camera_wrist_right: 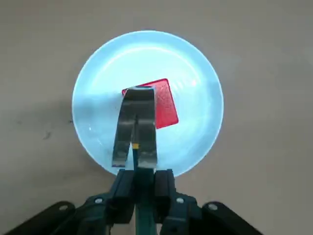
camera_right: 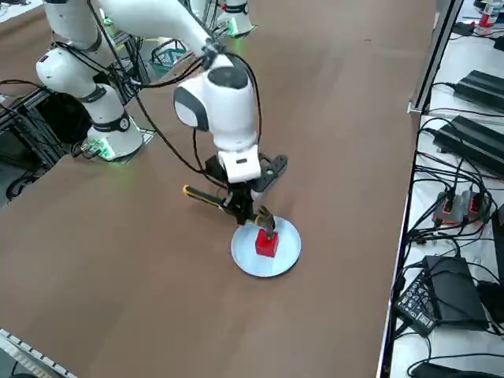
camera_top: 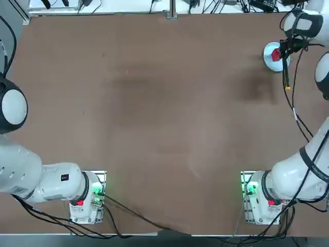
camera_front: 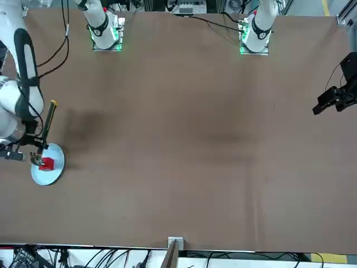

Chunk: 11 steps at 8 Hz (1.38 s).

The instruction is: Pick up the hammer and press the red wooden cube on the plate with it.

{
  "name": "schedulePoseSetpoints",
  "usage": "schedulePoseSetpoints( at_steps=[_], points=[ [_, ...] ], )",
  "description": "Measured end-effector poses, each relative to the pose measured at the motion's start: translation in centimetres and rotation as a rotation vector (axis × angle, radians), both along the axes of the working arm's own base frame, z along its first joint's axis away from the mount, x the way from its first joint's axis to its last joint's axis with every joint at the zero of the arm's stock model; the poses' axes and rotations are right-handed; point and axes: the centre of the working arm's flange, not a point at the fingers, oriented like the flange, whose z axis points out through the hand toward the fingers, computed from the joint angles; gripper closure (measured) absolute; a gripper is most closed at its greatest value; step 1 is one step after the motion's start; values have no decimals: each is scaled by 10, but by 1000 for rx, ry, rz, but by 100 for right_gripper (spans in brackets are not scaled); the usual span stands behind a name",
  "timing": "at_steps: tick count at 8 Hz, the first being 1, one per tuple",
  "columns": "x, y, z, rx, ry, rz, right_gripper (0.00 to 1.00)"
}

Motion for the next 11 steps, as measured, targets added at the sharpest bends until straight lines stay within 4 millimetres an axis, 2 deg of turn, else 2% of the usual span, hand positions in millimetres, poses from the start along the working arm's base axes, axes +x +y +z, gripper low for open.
schedulePoseSetpoints(
  at_steps=[1, 3, 4, 5, 8, 9, 10, 11],
  points=[
    [2, 0, 8, -1, -10, 9, 79],
    [2, -2, 48, 3, -31, 36, 79],
    [-1, -2, 61, 8, -33, 39, 79],
    [-3, -3, 59, 13, -22, 38, 79],
    [-6, -3, 5, 10, 23, 40, 79],
    [-4, -3, -1, 6, 17, 43, 79],
    [0, 0, 7, 4, 2, 49, 79],
    [5, 8, 27, 7, -14, 63, 79]
  ],
)
